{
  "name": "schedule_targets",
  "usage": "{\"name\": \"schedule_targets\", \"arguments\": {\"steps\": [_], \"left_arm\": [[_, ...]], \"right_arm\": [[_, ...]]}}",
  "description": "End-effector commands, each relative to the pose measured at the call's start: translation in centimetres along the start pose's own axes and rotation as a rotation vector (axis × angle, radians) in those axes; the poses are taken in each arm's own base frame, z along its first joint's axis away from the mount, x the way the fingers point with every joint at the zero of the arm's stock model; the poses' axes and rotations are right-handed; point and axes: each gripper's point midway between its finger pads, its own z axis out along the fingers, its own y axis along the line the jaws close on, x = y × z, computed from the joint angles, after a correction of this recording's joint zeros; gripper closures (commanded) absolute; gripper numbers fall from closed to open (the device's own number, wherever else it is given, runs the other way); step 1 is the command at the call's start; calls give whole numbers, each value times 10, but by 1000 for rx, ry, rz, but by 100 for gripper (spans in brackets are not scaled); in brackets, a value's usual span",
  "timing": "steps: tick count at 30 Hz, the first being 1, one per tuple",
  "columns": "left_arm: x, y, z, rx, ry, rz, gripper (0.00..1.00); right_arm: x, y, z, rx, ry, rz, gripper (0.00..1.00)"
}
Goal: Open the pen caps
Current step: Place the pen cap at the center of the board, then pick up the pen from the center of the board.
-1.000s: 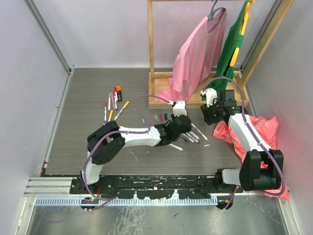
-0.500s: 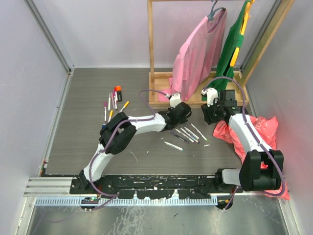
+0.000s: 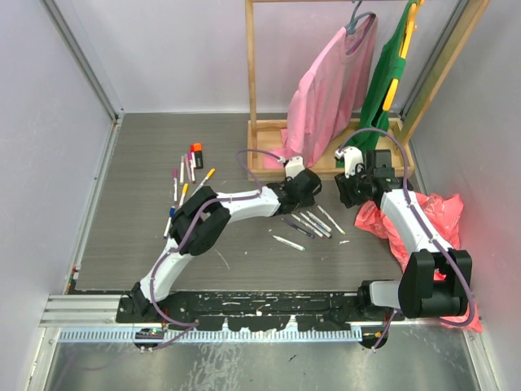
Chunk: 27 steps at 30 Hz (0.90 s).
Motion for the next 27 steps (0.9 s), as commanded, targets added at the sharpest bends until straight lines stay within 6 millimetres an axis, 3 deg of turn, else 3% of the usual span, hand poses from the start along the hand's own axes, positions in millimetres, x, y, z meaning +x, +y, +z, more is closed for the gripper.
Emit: {"name": "schedule_targets", "arguments": {"steps": [1, 7, 12, 21, 24, 27], "left_arm": [[-20, -19, -11, 56, -17, -26, 66], [-46, -45, -56, 211, -47, -2, 63], [-54, -46, -99, 329, -64, 63, 61], [-59, 23, -164, 345, -178, 386, 58], [-70, 56, -183, 262, -231, 508, 51], [-81, 98, -190, 100, -273, 608, 41]], "right_arm": [[-14, -5, -5, 24, -58, -13, 51], [-14, -3, -5, 12, -59, -14, 52], [-14, -2, -4, 4, -59, -16, 51], [-13, 2, -4, -21, -55, -22, 51], [-12, 4, -2, -34, -49, -25, 51], [-10, 7, -2, -53, -44, -31, 51]]}}
